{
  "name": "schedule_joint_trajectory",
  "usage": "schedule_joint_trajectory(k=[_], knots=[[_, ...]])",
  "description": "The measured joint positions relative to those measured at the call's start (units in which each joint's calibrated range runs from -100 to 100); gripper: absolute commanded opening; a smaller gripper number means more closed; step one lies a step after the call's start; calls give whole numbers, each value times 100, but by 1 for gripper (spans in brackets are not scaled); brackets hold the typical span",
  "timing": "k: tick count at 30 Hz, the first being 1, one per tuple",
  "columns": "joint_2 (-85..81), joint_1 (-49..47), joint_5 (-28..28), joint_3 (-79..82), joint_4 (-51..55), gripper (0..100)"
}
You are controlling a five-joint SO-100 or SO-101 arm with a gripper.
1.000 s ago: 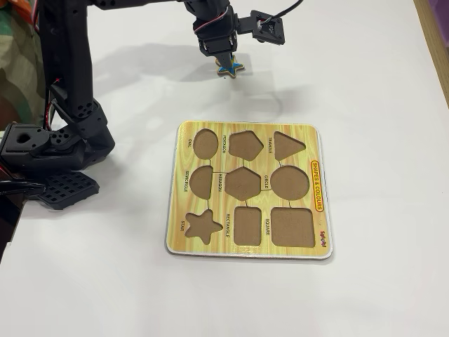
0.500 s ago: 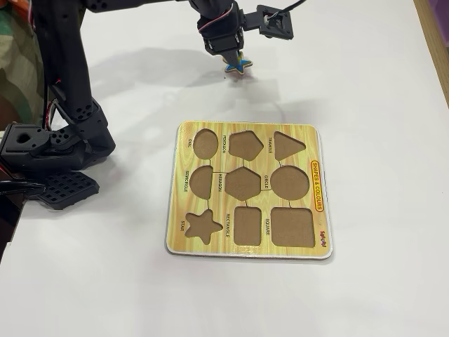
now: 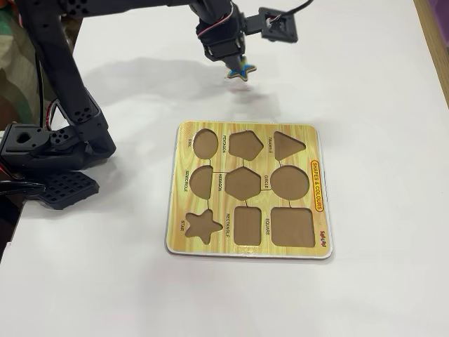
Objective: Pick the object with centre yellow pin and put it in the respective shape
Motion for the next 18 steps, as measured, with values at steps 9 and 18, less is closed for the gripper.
schedule_joint_trajectory(k=[9,18], knots=[[-696,683,187,737,0,4],[-1907,1553,426,2023,0,4]])
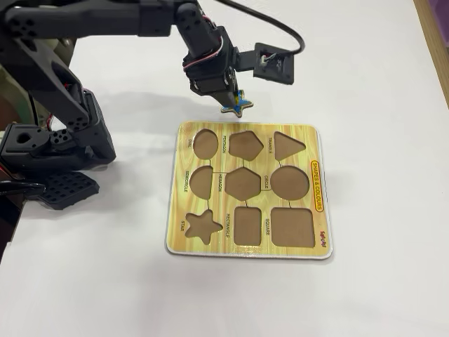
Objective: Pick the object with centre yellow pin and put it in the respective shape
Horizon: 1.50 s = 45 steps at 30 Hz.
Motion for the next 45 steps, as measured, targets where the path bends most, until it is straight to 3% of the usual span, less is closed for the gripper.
schedule_joint_trajectory(k=[15,32,45], knots=[[-1478,1534,484,1340,0,4],[-1804,3527,2179,1601,0,4],[-1942,4471,2283,2113,0,3]])
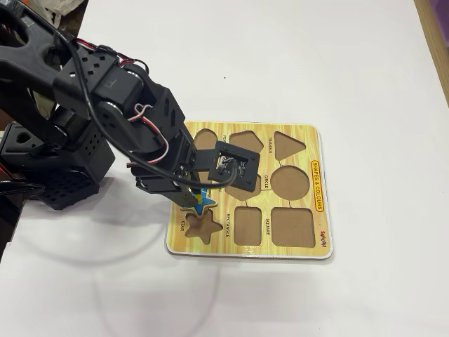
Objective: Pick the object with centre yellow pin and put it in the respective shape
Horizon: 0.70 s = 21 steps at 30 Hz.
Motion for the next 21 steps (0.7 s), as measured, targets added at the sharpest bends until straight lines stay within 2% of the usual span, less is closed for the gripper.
schedule_joint_trajectory(k=[5,11,21], knots=[[0,75,21,0,0,3],[0,318,416,0,-9,3],[0,355,640,0,-746,3]])
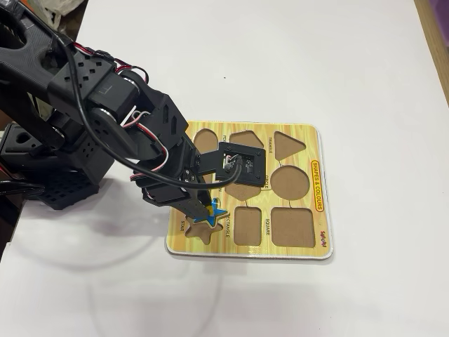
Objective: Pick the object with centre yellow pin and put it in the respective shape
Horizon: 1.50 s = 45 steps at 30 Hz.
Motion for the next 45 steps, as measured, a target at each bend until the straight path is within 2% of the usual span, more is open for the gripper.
schedule_joint_trajectory(k=[33,45], knots=[[0,0,16,72,-26,4],[-9,299,16,504,-26,4]])
